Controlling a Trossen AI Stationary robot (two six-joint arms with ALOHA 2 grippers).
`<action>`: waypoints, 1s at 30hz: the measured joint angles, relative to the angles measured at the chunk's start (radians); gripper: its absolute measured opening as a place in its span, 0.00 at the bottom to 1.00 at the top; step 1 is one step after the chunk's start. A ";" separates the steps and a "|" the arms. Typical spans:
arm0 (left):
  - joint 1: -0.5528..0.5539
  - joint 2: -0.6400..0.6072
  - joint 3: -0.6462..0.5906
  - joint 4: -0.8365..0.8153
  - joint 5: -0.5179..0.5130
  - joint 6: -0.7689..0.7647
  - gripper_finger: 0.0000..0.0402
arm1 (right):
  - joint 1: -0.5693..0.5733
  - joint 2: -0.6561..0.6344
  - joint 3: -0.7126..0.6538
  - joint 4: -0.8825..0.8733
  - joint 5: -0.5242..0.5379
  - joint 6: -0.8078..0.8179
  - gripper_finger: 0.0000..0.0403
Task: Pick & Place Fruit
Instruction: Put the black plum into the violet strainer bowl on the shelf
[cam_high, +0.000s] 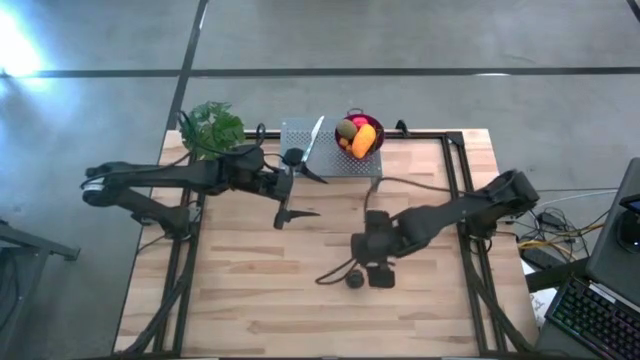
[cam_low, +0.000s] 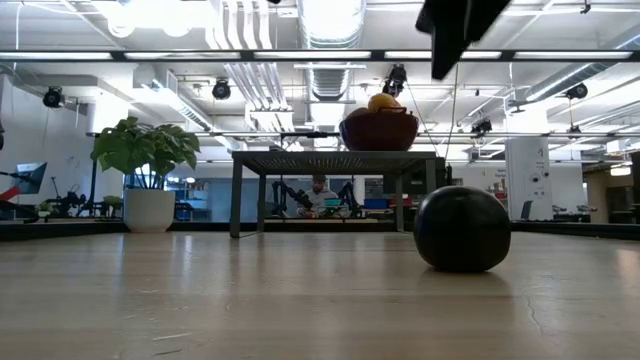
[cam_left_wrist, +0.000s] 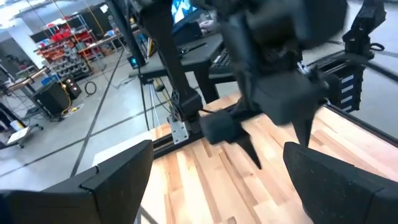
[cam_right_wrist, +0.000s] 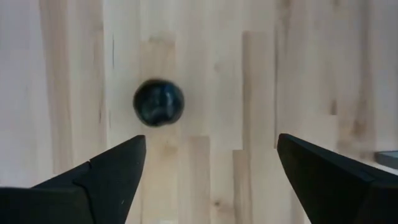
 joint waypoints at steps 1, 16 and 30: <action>0.000 -0.009 0.000 -0.013 -0.007 0.000 0.91 | 0.003 0.020 0.000 0.001 -0.004 -0.004 0.87; 0.001 -0.105 0.000 -0.092 -0.071 -0.024 0.91 | 0.051 0.238 -0.001 0.092 -0.049 -0.064 0.75; 0.001 -0.103 0.000 -0.106 -0.071 -0.046 0.91 | 0.055 0.290 -0.006 0.208 -0.073 -0.080 0.63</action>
